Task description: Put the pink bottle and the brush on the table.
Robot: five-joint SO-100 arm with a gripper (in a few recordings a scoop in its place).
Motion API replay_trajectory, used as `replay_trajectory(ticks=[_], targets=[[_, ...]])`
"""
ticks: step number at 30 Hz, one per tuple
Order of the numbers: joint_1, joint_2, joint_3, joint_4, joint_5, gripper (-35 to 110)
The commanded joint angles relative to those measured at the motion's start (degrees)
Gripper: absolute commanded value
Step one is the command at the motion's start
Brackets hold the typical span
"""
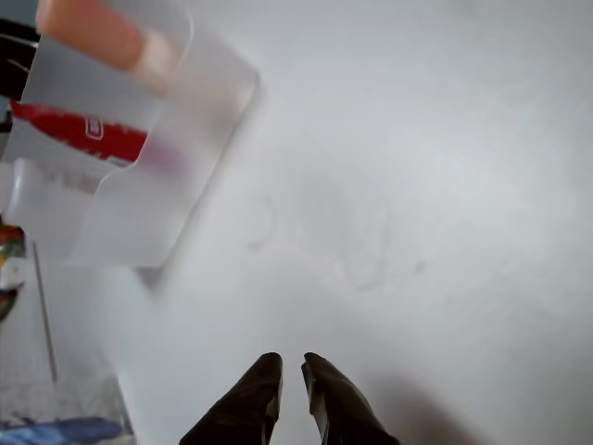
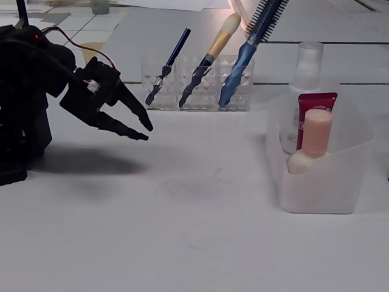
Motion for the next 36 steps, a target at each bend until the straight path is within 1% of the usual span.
replay_trajectory(ticks=[1,8,14,18,26,29,34,36], targets=[[1.5,0.6,-3.3,-0.3,-6.2,0],[4.6,0.4,-1.1,-6.6,-19.9,0],[5.7,-5.7,-0.4,-17.4,-31.0,0],[5.7,-10.1,-0.2,-22.3,-37.1,0],[5.7,-18.0,-1.3,-31.5,-45.0,0],[5.6,-26.3,-3.0,-39.8,-47.3,0],[5.6,-38.1,-8.3,-47.8,-48.5,0],[5.6,-41.3,-10.2,-49.3,-49.0,0]])
